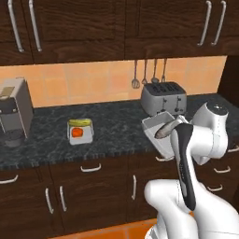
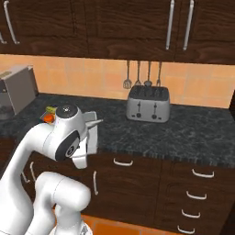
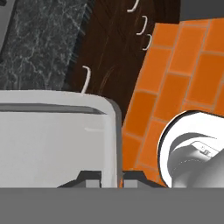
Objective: Take the meat container that has the fish and place it on the second highest rack of the freezer. Then take the vegetable container that has the squash and cucumber and place it on the highest rack of the freezer.
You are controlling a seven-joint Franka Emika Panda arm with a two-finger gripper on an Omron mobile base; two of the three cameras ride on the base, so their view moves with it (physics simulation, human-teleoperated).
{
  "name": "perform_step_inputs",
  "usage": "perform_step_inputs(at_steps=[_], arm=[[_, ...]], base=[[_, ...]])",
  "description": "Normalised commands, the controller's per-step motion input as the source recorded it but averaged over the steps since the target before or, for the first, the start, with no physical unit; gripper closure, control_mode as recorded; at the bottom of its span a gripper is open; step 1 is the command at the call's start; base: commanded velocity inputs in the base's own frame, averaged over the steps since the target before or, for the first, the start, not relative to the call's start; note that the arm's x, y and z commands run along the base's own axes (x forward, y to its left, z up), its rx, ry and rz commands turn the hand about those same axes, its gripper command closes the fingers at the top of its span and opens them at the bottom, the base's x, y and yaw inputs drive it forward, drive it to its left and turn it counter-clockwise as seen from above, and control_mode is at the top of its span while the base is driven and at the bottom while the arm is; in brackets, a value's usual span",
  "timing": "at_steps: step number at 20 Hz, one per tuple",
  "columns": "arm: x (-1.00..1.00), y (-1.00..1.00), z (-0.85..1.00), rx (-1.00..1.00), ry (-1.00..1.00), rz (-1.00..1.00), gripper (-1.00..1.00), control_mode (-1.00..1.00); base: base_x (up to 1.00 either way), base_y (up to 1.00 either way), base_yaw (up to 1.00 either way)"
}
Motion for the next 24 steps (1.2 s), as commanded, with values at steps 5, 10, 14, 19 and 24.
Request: perform_step_inputs(at_steps=[5,10,14,19,24], arm=[[0.00,0.00,0.00,0.00,0.00,0.00,1.00,1.00],[0.00,0.00,0.00,0.00,0.00,0.00,1.00,1.00],[0.00,0.00,0.00,0.00,0.00,0.00,1.00,1.00],[0.00,0.00,0.00,0.00,0.00,0.00,1.00,1.00],[0.00,0.00,0.00,0.00,0.00,0.00,1.00,1.00]], base=[[-0.53,-0.21,-0.09],[-0.11,-0.24,-0.40],[0.00,-0.19,-0.53],[-0.15,-0.44,-0.48],[-0.01,-0.56,-0.44]])
